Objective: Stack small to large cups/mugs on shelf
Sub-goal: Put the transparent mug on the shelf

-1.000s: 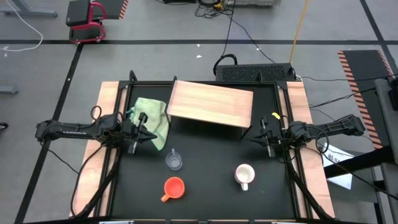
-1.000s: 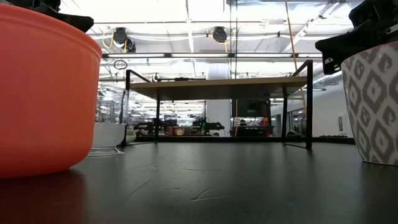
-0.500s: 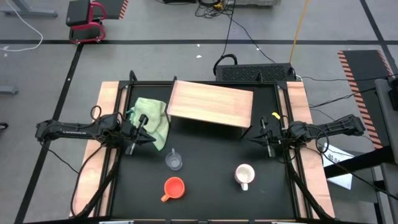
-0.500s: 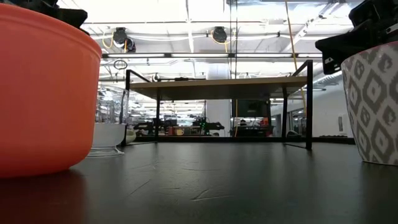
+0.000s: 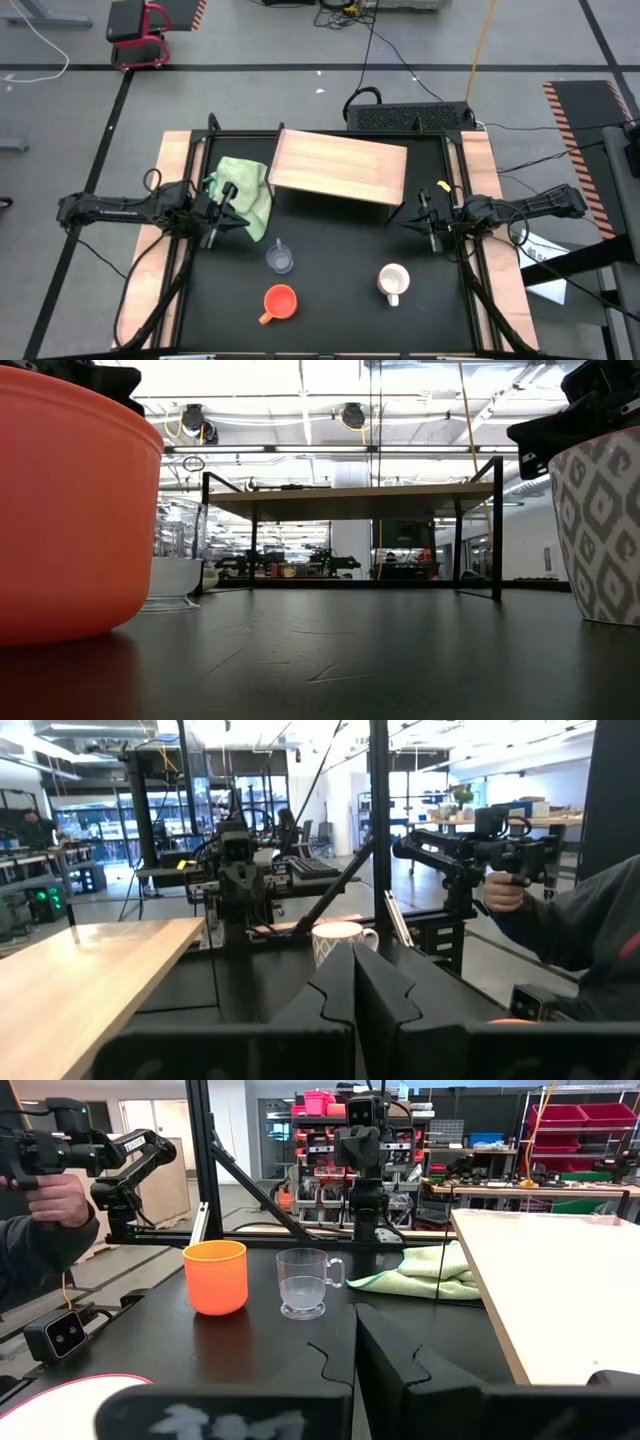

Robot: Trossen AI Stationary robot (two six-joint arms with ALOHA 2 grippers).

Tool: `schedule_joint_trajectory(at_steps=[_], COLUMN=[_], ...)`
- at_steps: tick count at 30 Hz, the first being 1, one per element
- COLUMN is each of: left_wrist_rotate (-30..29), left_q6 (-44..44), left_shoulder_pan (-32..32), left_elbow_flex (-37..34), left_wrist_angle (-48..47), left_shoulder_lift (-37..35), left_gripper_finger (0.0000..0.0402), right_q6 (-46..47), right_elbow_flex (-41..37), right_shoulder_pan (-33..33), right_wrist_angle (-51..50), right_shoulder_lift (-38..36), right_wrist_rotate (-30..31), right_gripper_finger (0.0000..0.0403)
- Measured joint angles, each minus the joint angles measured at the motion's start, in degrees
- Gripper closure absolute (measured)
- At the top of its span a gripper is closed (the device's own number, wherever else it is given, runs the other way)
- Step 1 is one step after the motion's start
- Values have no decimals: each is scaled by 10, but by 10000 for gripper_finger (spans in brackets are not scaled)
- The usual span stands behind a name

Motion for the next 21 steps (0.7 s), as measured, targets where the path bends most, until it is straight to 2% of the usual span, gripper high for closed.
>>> schedule_joint_trajectory(at_steps=[7,13,18,21], left_wrist_rotate=[-30,-32,-31,-34], left_q6=[8,3,5,37], left_shoulder_pan=[0,0,-7,-21], left_elbow_flex=[0,6,66,118], left_wrist_angle=[-17,1,-8,-67], left_shoulder_lift=[1,35,85,119], left_gripper_finger=[401,401,401,401], right_q6=[0,-1,-5,-5], right_elbow_flex=[0,0,0,0], right_shoulder_pan=[0,0,0,0], right_wrist_angle=[-2,-3,-7,-11], right_shoulder_lift=[0,0,0,0], right_wrist_rotate=[0,0,0,0], right_gripper_finger=[403,403,403,403])
